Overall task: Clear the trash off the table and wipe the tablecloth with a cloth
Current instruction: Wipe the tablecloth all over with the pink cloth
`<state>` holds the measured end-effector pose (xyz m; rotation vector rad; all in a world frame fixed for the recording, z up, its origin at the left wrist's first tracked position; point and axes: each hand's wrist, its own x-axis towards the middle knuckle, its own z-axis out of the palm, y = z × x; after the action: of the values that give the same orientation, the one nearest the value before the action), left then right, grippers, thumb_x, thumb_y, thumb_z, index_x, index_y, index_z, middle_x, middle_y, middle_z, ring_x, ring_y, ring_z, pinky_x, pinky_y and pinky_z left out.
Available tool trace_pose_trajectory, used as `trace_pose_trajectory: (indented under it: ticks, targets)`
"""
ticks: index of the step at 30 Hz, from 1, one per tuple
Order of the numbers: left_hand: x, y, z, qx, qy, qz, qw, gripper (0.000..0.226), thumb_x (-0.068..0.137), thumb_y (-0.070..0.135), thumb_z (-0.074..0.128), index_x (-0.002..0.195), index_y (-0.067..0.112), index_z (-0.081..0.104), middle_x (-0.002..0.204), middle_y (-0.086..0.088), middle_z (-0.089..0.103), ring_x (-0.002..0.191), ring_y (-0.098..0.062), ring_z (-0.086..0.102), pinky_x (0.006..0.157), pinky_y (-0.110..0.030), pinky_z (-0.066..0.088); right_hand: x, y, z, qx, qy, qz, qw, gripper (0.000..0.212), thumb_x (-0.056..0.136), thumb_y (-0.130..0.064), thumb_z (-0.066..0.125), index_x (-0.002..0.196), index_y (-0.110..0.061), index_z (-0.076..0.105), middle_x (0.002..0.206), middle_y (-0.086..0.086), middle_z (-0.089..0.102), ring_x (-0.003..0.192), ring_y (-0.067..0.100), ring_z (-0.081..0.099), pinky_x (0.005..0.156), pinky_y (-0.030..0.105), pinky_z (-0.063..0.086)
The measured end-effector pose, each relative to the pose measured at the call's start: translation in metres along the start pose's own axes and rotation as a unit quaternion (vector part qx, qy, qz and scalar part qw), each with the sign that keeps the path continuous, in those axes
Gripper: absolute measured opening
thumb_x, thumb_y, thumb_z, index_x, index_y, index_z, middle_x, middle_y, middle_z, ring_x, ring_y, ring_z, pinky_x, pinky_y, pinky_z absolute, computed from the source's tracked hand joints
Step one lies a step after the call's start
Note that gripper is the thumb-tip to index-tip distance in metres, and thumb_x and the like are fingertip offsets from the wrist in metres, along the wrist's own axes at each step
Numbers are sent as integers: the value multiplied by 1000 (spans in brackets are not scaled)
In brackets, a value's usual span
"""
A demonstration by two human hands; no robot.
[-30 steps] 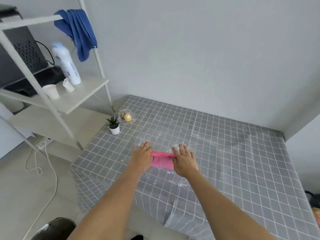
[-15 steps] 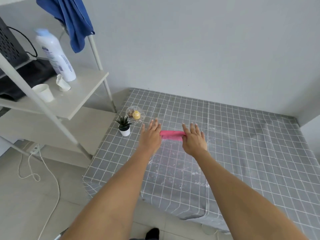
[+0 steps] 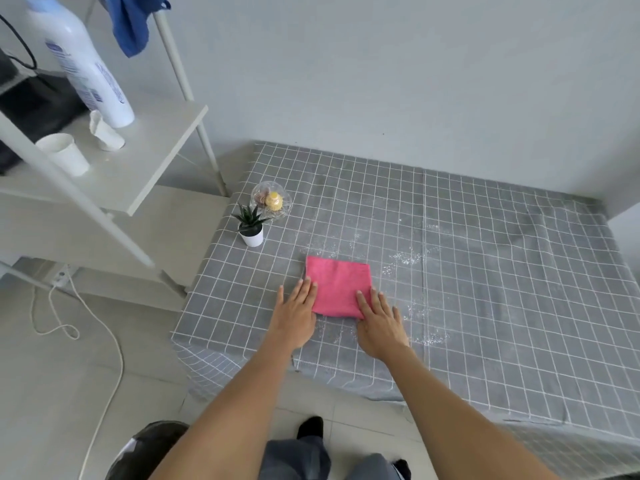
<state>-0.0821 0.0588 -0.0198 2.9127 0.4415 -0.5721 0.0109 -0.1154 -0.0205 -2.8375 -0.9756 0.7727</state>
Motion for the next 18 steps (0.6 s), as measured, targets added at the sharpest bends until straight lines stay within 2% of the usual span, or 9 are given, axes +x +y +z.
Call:
trace_pose_trajectory:
  ticks: [3,6,8,10,12,18]
  targets:
    - [0,-6,-2,-44,6,11,999,57,103,31,15,150,15,-13,156,-1,-19,145,-15,-16,118,-51,-7,1,-3,-5,36,16,-12,999,63,97,-34,28,154,-23,5,160,8,-11,148,24,-10,117,47,-7]
    - [-1,-20,-3,-81,33,-8,996,59,101,29,20,151,14,-9,158,-2,-16,146,-15,-13,119,-50,-2,6,-12,-10,96,69,-25,993,68,86,-39,21,153,-26,15,160,8,-8,148,23,-9,117,43,-8]
    - [-1,-36,-2,-95,51,-36,994,60,101,27,22,152,14,-7,159,-3,-13,147,-16,-10,119,-48,-1,15,-23,-13,118,104,-18,987,62,93,-46,19,153,-28,16,160,6,-9,148,22,-11,117,42,-8]
    - [0,-53,2,-99,64,-63,991,60,101,27,22,152,14,-7,159,-4,-13,147,-17,-11,120,-46,0,25,-36,-14,119,113,1,986,63,97,-57,20,153,-29,13,160,5,-12,147,20,-15,116,40,-10]
    - [2,-70,7,-96,76,-78,989,58,102,29,19,151,13,-8,159,-4,-14,147,-17,-11,120,-44,-1,36,-48,-13,96,108,11,989,70,94,-66,15,154,-30,5,159,5,-15,146,20,-18,118,44,-9]
    - [17,-109,20,-101,116,-101,983,54,103,29,13,150,14,-9,158,-5,-13,145,-17,-15,120,-41,-3,68,-66,-7,34,80,30,996,76,90,-72,9,153,-31,-5,159,4,-19,145,23,-21,117,50,-12]
